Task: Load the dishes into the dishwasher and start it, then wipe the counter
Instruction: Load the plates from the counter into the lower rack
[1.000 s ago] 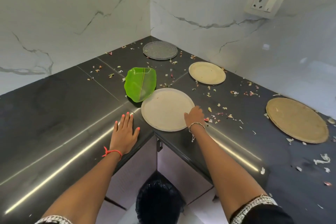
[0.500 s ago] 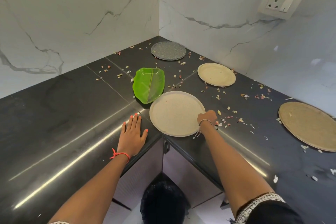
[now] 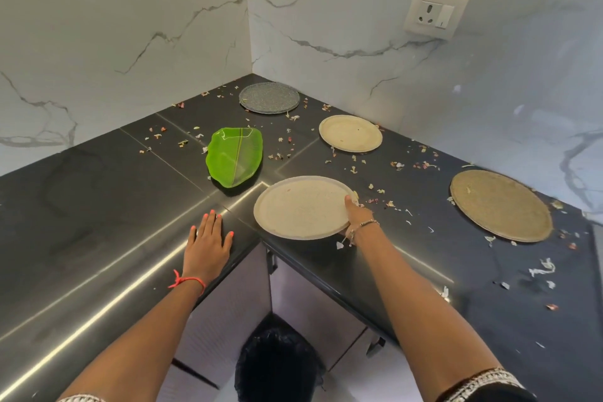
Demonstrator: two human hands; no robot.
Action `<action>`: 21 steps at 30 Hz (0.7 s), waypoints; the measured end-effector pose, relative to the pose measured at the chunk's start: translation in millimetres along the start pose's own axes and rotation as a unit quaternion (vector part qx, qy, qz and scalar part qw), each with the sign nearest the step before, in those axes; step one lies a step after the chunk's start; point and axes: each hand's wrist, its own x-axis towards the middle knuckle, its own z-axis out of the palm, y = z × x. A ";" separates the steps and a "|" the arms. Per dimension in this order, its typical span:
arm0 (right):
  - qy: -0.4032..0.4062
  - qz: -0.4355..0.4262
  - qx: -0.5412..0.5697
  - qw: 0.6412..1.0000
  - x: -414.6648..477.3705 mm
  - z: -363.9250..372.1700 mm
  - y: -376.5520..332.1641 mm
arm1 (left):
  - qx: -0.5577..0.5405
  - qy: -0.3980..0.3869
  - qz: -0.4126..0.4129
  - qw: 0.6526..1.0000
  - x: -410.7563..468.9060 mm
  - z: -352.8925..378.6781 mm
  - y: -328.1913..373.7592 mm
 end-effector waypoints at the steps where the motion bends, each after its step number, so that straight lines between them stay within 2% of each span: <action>1: -0.005 -0.002 0.019 1.000 -14.7 -6.0 -1.7 | 0.002 -0.013 -0.001 1.000 -2.9 0.4 0.9; 6: -0.003 0.001 0.042 0.999 -59.1 -38.7 -0.1 | -0.007 -0.083 0.016 0.996 -22.4 -5.3 2.4; 15: 0.017 -0.045 0.080 0.996 -135.8 -97.7 19.4 | -0.019 -0.067 0.087 0.994 -89.0 -10.8 17.8; 21: 0.027 -0.067 0.133 0.989 -196.0 -131.5 61.5 | -0.037 -0.061 0.131 0.989 -155.8 -11.1 20.4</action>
